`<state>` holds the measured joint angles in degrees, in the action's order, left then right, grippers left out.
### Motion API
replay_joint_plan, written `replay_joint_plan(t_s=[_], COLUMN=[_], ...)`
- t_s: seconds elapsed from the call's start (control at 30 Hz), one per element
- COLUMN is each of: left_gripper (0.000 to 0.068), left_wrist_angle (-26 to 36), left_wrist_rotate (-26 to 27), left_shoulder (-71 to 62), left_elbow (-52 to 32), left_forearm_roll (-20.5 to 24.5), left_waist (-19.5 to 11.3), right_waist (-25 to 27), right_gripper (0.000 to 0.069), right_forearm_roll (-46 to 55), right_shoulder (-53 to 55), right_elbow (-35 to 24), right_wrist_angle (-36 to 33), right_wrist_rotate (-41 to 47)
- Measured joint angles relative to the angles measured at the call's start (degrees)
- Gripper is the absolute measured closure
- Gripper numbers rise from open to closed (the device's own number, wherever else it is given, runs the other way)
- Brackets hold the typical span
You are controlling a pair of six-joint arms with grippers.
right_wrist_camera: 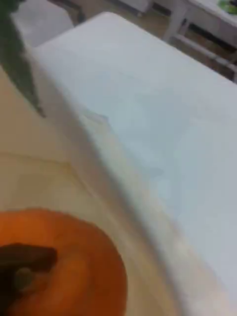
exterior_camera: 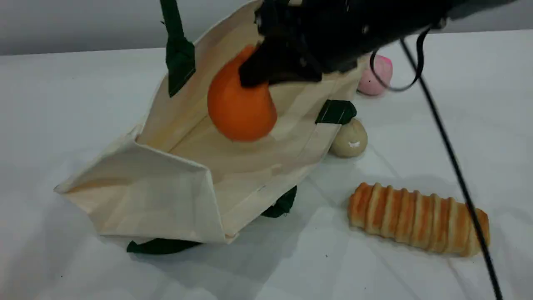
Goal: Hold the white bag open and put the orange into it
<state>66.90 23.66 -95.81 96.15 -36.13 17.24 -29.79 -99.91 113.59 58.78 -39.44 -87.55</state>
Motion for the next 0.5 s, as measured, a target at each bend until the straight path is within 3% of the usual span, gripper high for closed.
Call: replay_joint_plan(t_s=[0.33, 0.5], left_gripper=[0.0611, 0.0611], left_wrist_angle=[-0.7, -0.2], left_wrist_rotate=[0.2, 0.1], left_shoulder=[0.0, 0.0], left_elbow=[0.0, 0.0], left_forearm_roll=[0.1, 0.1], left_waist=[0.0, 0.0], right_waist=[-2.3, -2.8], right_gripper=[0.0620, 0.0556], right_forearm_roll=[0.0, -0.1], right_shoulder=[0.2, 0.2], right_elbow=[0.0, 1.3], right_wrist_angle=[0.9, 1.5], right_wrist_rotate=[-1.8, -1.7])
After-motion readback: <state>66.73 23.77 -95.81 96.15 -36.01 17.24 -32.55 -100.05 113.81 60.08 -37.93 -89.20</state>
